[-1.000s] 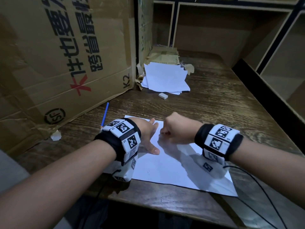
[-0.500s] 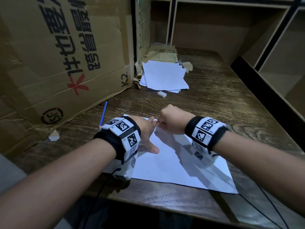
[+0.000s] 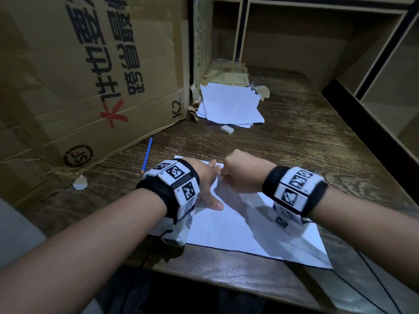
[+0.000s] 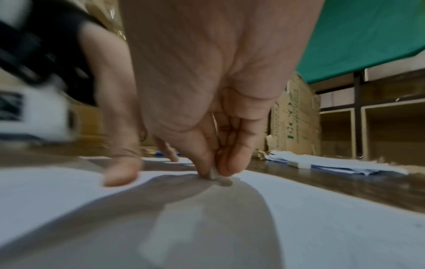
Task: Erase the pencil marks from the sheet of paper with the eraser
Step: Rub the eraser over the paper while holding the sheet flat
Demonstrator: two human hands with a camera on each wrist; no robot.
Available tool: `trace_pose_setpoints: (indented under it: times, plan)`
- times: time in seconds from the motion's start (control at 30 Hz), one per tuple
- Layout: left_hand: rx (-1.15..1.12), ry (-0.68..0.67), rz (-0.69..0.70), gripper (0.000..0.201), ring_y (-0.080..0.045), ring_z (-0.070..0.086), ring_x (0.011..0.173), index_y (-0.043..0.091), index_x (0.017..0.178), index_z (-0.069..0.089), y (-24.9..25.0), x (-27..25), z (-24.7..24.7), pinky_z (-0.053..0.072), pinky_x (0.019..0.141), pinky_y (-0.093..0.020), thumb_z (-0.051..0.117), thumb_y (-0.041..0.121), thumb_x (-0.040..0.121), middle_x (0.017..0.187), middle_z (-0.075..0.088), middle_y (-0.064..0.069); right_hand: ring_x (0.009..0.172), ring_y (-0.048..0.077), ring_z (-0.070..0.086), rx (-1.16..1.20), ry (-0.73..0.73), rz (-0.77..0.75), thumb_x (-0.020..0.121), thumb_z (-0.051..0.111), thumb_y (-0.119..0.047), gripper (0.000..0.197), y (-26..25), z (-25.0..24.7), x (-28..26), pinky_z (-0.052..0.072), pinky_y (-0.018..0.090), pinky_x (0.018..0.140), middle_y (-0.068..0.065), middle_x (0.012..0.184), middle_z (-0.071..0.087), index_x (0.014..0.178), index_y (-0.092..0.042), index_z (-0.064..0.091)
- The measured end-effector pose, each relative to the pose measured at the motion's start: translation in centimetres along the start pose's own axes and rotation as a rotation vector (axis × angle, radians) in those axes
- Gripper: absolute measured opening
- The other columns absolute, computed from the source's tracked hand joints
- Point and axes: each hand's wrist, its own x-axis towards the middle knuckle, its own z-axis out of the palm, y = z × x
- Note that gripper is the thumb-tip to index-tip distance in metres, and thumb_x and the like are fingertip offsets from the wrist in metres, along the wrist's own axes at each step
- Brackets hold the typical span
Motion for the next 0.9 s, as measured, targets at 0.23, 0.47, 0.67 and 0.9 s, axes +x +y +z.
trace_pose_setpoints:
  times: [0.23, 0.47, 0.67, 0.9]
  plan:
    - [0.021, -0.004, -0.017, 0.120, -0.023, 0.014, 0.153, 0.018, 0.160, -0.012, 0.0, 0.2, 0.2, 0.029, 0.115, -0.037, 0.059, 0.074, 0.081, 0.167, -0.015, 0.005, 0.050, 0.024, 0.043, 0.008, 0.012, -0.041, 0.087, 0.057, -0.021, 0.031, 0.9, -0.1, -0.3, 0.046, 0.037, 0.054, 0.003, 0.051, 0.046, 0.058, -0.010, 0.055]
    - [0.023, -0.007, -0.007, 0.126, -0.028, 0.019, 0.152, 0.022, 0.160, -0.011, -0.3, 0.6, 0.6, 0.033, 0.112, -0.041, 0.063, 0.078, 0.075, 0.167, -0.015, 0.004, 0.046, 0.016, 0.040, 0.023, -0.021, 0.001, 0.089, 0.061, -0.025, 0.047, -0.6, 0.1, -1.1, 0.037, 0.030, 0.052, -0.003, 0.052, 0.040, 0.048, -0.018, 0.040]
    - [0.031, 0.011, -0.023, 0.118, -0.024, 0.017, 0.153, 0.018, 0.160, -0.008, 0.0, 0.3, 0.4, 0.032, 0.112, -0.039, 0.059, 0.075, 0.081, 0.167, -0.013, 0.006, 0.051, 0.023, 0.045, 0.040, 0.044, 0.062, 0.088, 0.056, -0.016, 0.039, 0.3, -0.7, 0.3, 0.050, 0.038, 0.055, 0.003, 0.057, 0.043, 0.052, -0.015, 0.040]
    - [0.013, -0.043, -0.019, 0.124, -0.025, 0.015, 0.153, 0.025, 0.159, -0.014, -0.4, 1.1, 0.4, 0.031, 0.113, -0.042, 0.066, 0.073, 0.077, 0.165, -0.020, 0.007, 0.058, 0.027, 0.051, 0.025, -0.040, -0.017, 0.090, 0.061, -0.023, 0.045, -1.1, -0.2, -1.4, 0.054, 0.041, 0.062, -0.001, 0.059, 0.041, 0.052, -0.021, 0.036]
